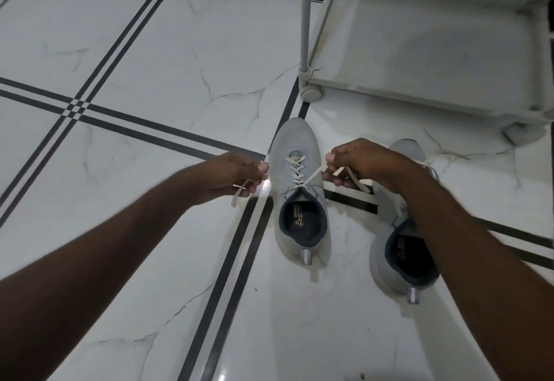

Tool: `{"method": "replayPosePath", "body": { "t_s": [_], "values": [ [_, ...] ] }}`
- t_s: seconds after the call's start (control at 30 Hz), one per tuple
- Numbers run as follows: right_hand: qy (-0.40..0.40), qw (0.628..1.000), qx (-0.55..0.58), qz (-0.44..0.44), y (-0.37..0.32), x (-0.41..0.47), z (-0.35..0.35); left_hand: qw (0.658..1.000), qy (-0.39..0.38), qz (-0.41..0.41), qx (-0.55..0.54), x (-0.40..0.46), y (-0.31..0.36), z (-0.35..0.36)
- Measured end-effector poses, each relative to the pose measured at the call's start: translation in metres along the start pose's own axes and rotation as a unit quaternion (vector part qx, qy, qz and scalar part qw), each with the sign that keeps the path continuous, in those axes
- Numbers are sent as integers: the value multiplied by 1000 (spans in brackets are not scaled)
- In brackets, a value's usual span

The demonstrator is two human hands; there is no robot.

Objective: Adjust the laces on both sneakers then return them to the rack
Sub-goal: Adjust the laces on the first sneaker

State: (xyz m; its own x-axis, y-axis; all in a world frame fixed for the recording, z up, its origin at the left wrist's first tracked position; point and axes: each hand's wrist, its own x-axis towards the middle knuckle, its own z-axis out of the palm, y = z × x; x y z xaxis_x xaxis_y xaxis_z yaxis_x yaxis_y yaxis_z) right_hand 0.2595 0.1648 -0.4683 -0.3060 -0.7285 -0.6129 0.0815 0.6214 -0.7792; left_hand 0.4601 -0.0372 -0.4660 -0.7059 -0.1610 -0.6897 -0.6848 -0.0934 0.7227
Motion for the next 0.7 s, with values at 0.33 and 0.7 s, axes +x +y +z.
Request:
{"method": "replayPosePath", "body": {
  "t_s": [0.33, 0.7],
  "values": [
    [87, 985, 105, -102, 8, 3, 37, 981, 3, 60, -184, 30, 11, 43],
    [122, 983, -21, -134, 10, 7, 62, 980, 43, 40, -188, 49, 5, 54]
  ]
}}
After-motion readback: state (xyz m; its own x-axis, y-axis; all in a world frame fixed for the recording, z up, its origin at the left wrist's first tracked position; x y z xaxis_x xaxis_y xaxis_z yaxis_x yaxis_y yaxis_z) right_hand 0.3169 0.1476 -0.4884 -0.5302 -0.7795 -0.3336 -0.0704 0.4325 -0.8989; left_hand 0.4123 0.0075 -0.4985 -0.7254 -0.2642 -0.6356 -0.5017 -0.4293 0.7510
